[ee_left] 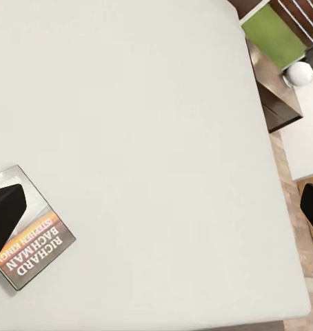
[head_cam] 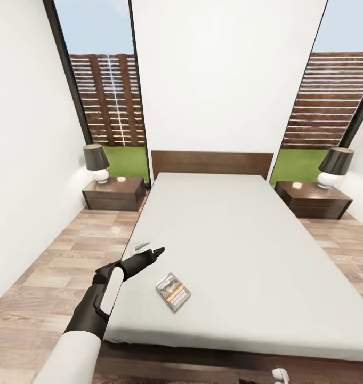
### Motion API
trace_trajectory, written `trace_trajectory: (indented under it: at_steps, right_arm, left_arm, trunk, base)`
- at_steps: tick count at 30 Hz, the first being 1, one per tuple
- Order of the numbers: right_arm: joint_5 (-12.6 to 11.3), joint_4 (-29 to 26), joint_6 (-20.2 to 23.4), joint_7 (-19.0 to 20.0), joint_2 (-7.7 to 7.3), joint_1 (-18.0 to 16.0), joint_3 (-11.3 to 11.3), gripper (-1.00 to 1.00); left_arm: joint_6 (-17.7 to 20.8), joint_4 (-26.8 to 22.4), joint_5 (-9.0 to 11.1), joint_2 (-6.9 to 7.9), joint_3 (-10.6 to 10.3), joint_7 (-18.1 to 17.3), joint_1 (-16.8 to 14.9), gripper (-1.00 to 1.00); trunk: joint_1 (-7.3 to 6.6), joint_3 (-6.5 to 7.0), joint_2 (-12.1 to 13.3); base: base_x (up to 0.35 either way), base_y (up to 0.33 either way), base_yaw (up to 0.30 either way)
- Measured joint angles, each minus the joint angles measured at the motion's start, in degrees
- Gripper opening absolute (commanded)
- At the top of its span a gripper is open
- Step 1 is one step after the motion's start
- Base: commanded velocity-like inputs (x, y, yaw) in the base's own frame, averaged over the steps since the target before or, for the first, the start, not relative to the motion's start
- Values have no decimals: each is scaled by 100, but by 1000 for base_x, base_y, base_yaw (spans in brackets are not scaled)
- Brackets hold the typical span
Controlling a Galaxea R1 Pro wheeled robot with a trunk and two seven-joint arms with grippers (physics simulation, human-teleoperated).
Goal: In the bedroom, move the book from the bed onto either nightstand, and place the two sandals side by side next to the bed.
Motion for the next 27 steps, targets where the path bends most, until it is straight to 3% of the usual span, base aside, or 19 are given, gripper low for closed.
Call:
trace_trajectory:
  at_steps: [14, 19, 27]
  right_arm:
    - [-24, 145, -34, -31, -38, 0, -26, 100]
    - [-36, 155, -109, -532, -38, 0, -21, 100]
    - [-37, 156, -113, -585, -38, 0, -20, 100]
  left_arm:
    - [3, 0, -6, -2, -6, 0, 5, 100]
    - [4, 0, -3, -2, -5, 0, 7, 100]
    - [-2, 0, 0, -2, -1, 0, 7, 100]
  trunk:
    - [0, -124, 0]
    - [0, -168, 0]
    - [0, -238, -1]
  base:
    - [0, 0, 0]
    - [0, 0, 0]
    - [0, 0, 0]
